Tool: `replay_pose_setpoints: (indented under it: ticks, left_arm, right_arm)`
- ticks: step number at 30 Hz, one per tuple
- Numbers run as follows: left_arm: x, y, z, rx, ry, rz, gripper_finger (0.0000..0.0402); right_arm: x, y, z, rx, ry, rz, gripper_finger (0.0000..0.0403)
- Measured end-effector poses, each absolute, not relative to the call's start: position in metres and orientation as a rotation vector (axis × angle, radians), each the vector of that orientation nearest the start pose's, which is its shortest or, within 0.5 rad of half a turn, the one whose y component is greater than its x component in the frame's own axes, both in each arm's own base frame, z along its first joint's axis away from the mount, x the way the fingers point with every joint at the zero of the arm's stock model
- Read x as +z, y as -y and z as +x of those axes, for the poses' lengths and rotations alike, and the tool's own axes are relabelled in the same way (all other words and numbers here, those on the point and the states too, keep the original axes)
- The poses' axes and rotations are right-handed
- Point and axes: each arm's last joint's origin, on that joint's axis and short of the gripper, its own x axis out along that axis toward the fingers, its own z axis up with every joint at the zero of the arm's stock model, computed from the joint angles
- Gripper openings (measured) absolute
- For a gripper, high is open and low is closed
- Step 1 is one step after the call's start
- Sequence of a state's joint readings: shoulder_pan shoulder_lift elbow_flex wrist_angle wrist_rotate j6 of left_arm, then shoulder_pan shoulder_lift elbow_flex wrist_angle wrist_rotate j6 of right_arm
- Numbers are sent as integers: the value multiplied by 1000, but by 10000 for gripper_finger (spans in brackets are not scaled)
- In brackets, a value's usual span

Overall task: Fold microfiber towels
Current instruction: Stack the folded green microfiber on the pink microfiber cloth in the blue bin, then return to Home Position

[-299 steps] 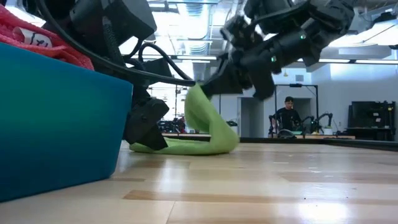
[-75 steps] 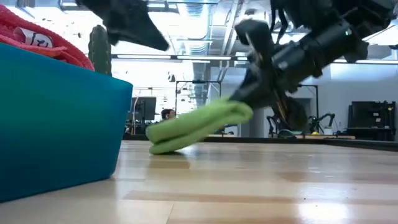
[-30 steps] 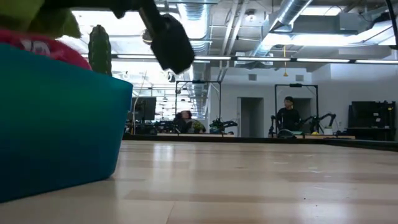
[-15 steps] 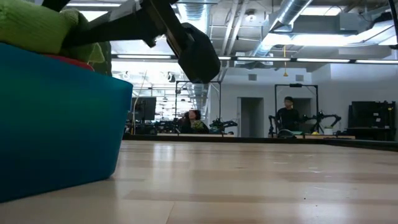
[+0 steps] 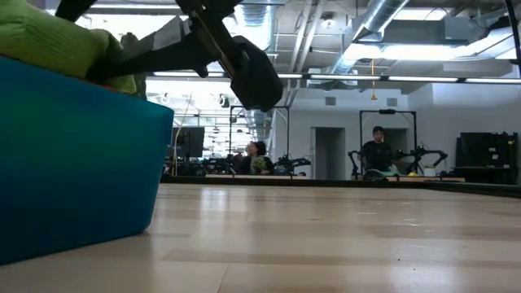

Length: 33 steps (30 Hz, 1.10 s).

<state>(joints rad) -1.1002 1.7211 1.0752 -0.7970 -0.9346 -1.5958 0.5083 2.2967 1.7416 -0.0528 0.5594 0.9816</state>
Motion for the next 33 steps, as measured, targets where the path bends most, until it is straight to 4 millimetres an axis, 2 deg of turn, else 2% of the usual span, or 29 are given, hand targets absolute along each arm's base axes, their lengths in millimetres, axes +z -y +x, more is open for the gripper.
replay_pose_setpoints:
  ticks: [4, 9, 13, 15, 18, 21, 24, 28, 33]
  left_arm:
    - [168, 255, 154, 497, -653, -288, 0]
    - [167, 255, 153, 500, -659, -277, 0]
    - [167, 256, 153, 497, -650, -282, 0]
    - [167, 257, 154, 493, -633, -287, 0]
    - [167, 257, 154, 485, -625, -290, 0]
    - [167, 258, 155, 478, -624, -291, 0]
    - [167, 259, 156, 475, -623, -300, 0]
    - [167, 259, 156, 474, -627, -300, 0]
    - [167, 259, 156, 472, -630, -295, 0]
  right_arm:
    - [180, -232, 449, -302, -472, 605, 165]
    - [195, -235, 437, -328, -493, 545, 161]
    - [213, -254, 429, -363, -308, 417, 153]
    - [215, -263, 430, -363, -230, 363, 147]
    - [200, -265, 441, -317, -196, 322, 134]
    - [181, -260, 454, -284, -181, 311, 120]
    - [169, -252, 464, -277, -163, 300, 108]
    - [162, -250, 467, -242, -192, 297, 96]
    - [149, -252, 460, -264, -314, 293, 82]
